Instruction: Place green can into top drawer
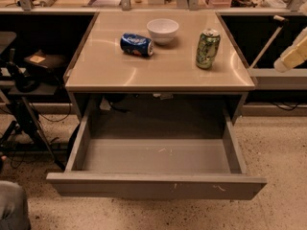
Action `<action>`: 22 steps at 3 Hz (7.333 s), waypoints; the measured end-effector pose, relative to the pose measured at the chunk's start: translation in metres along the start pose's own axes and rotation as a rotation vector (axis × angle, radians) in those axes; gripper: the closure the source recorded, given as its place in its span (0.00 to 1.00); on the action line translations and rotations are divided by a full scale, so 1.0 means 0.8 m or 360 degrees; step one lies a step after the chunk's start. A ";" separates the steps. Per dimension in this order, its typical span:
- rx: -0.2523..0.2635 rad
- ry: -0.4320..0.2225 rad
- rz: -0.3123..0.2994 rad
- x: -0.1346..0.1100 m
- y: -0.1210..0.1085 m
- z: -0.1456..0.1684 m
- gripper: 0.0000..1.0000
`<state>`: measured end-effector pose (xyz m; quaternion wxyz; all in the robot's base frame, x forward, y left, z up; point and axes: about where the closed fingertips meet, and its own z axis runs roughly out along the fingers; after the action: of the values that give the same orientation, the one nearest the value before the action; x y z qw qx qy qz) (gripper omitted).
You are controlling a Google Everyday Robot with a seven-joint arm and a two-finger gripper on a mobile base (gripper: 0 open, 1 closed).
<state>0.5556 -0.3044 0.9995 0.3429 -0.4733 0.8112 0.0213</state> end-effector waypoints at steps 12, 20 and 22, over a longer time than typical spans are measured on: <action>-0.0054 -0.0900 0.0226 -0.068 -0.083 0.235 0.00; -0.0074 -0.0869 0.0151 -0.103 -0.075 0.284 1.00; 0.0190 -0.1081 0.0081 -0.126 -0.024 0.132 1.00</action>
Offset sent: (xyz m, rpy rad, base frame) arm 0.2260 -0.0760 -0.0252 0.7138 -0.2653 -0.1533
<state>0.6590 -0.2010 0.9829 0.6198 -0.3978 0.6621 0.1388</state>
